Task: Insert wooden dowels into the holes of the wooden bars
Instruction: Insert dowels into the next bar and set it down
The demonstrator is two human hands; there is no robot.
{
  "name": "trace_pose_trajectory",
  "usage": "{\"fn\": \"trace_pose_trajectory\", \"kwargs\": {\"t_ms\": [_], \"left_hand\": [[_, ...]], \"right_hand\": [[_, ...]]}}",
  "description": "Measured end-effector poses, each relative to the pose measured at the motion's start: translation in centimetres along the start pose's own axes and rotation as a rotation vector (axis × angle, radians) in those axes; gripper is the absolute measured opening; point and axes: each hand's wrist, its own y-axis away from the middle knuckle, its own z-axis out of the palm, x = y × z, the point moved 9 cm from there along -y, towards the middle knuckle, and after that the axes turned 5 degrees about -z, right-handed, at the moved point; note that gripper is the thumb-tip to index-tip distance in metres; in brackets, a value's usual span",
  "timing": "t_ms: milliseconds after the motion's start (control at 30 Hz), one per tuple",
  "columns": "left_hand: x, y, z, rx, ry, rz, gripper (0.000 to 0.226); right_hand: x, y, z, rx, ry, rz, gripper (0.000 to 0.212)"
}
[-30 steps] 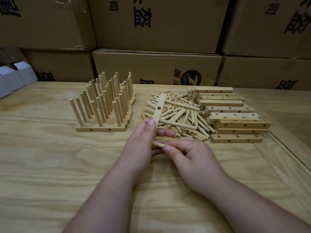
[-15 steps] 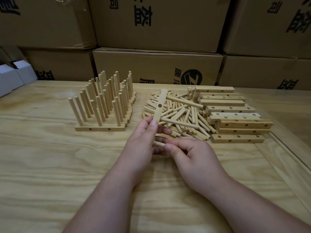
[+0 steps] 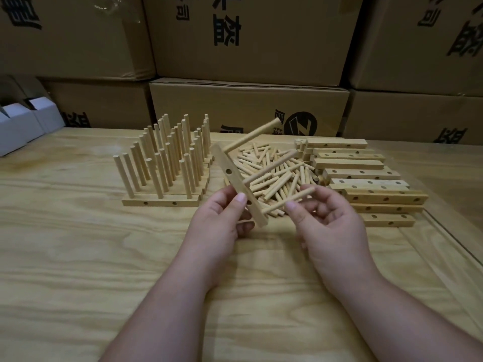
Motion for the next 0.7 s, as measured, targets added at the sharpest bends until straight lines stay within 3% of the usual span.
{"fn": "trace_pose_trajectory", "kwargs": {"t_ms": [267, 400, 600, 700], "left_hand": [[0.1, 0.2, 0.2, -0.032, 0.063, 0.006, 0.011], [0.1, 0.2, 0.3, -0.050, 0.022, 0.012, 0.009], [0.2, 0.4, 0.7, -0.077, -0.088, 0.021, 0.012], [0.1, 0.9, 1.8, -0.162, -0.138, 0.008, 0.024]], "right_hand": [[0.7, 0.0, 0.6, -0.081, 0.122, -0.020, 0.018], [0.8, 0.1, 0.6, -0.083, 0.138, -0.039, 0.020], [0.0, 0.2, 0.2, -0.071, 0.256, -0.094, 0.017], [-0.3, -0.3, -0.6, -0.044, 0.240, -0.063, 0.009]]}}
